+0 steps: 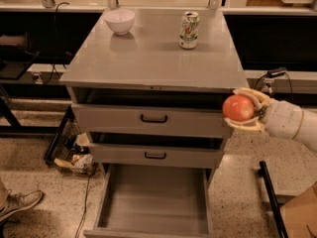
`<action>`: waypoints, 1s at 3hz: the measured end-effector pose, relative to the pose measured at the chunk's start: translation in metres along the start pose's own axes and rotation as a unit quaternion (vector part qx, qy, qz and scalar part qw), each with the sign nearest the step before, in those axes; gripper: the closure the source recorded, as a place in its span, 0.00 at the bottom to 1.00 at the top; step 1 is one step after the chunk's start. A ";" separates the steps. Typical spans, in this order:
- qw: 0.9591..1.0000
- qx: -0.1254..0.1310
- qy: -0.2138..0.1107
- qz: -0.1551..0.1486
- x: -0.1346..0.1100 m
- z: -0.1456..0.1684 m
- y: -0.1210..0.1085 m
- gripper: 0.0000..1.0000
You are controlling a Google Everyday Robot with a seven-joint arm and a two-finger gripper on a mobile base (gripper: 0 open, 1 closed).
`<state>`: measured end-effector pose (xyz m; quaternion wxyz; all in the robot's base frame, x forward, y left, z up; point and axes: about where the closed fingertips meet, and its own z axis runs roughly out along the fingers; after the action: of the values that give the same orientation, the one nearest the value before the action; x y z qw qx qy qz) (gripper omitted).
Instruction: Pick apple from bottom drawer and place on counter
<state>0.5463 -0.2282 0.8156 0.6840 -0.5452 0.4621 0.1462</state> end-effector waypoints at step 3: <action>1.000 0.000 -0.015 0.003 -0.032 0.052 -0.098 1.00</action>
Offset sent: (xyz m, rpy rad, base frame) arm 0.1125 0.0272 0.1212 0.0306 -0.0069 0.0380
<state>0.6231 -0.2086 0.8996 0.6908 -0.5414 0.4531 0.1562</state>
